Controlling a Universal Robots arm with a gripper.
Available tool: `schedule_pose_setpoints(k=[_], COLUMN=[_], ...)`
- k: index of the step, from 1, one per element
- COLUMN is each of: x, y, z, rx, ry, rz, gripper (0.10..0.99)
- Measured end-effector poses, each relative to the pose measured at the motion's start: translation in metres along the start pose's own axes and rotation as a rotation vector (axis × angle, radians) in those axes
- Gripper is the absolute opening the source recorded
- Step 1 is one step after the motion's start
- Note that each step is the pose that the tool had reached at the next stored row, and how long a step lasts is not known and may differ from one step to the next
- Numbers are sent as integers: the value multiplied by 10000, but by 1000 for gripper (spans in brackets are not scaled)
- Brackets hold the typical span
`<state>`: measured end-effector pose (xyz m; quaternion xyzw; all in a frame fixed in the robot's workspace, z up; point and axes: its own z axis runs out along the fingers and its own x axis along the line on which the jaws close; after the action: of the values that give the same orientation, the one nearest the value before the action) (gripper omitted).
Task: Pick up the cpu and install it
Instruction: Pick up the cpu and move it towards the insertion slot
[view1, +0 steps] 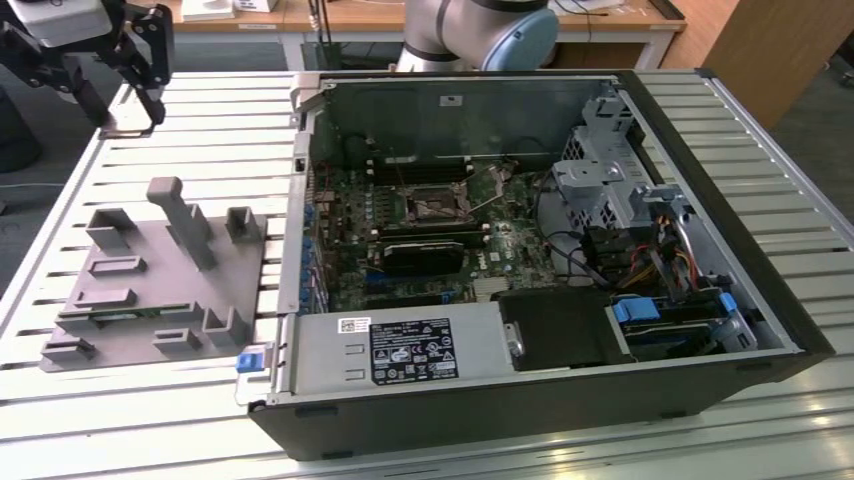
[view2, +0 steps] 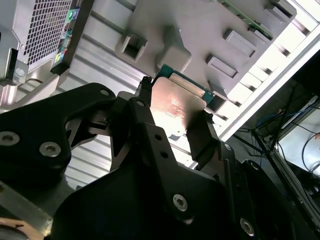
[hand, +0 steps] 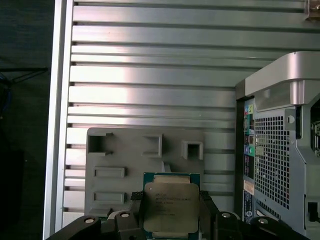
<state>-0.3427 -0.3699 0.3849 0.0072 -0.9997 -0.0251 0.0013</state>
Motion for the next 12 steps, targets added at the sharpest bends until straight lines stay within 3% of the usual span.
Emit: schedule_pose_setpoints(k=[12], x=[-166], y=[-1], z=[0], rx=[0], ry=[0], rz=[0], gripper=[533])
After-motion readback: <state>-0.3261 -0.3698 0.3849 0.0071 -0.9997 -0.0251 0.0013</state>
